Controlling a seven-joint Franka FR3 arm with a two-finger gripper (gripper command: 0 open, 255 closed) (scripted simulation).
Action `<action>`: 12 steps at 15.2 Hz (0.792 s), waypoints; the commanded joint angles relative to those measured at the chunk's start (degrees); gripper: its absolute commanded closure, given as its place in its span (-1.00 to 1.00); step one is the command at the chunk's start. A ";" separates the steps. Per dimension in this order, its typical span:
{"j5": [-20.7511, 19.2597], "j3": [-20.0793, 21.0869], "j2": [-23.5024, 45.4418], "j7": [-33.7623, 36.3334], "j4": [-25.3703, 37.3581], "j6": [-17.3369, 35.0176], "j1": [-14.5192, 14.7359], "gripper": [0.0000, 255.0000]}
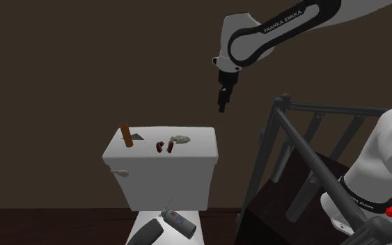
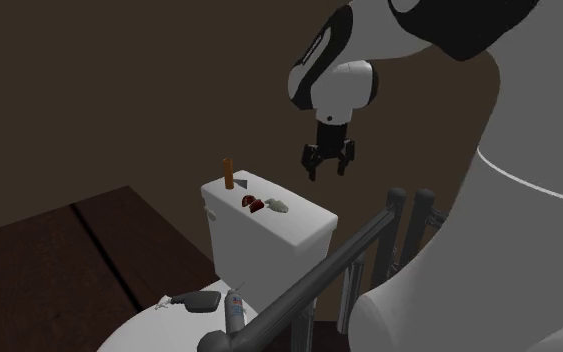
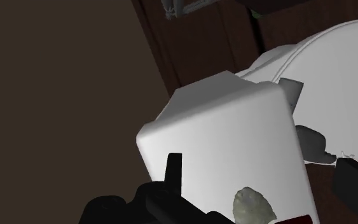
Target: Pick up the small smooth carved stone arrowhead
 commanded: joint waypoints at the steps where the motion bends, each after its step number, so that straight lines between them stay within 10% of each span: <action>1: -0.09 0.57 4.00 -1.36 2.26 1.73 0.63 -1.00; 12: -2.69 3.74 26.62 -7.25 20.54 5.89 3.94 -1.00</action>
